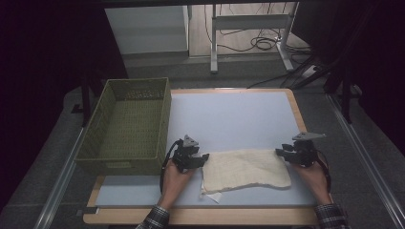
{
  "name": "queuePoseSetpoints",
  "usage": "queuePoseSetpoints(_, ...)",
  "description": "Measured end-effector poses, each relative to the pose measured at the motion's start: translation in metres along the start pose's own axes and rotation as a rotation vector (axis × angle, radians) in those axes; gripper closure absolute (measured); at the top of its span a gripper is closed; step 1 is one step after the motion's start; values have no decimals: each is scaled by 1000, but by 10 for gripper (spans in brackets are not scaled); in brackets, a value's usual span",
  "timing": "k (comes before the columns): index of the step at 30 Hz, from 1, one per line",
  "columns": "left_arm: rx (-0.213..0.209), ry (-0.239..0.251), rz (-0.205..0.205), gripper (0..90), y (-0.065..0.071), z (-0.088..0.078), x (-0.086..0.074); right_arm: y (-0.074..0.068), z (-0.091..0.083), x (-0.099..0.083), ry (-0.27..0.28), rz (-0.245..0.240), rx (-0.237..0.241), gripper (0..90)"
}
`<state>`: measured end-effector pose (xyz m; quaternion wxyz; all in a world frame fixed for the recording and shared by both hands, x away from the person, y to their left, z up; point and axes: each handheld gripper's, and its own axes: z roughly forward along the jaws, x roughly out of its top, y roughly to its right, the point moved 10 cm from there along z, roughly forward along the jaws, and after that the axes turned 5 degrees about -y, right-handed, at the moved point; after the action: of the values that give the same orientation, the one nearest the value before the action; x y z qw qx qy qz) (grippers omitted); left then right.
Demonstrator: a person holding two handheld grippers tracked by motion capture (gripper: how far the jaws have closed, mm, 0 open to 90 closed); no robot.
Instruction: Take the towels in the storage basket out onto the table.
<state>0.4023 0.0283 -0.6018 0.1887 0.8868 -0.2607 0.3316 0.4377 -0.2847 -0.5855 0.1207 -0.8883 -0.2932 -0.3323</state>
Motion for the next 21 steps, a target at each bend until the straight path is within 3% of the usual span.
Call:
queuePoseSetpoints(4,-3,-2,2,501,-2,4,2,-9,2,-2,-16,-24,26,840)
queuePoseSetpoints(5,-4,-6,6,518,-3,4,2,-9,2,-1,-22,-33,21,855)
queuePoseSetpoints(9,-20,-25,22,595,1,8,3,-3,0,11,-21,-56,-21,862)
queuePoseSetpoints(13,-36,-39,54,685,6,9,2,7,1,28,1,-38,-31,863)
queuePoseSetpoints(16,-53,-54,89,845,12,9,2,15,7,39,5,-30,-38,863)
queuePoseSetpoints(18,-26,-53,114,867,11,6,5,20,14,41,-7,-13,-32,861)
queuePoseSetpoints(21,-19,-57,118,852,6,4,8,21,19,42,-10,-2,-19,832)
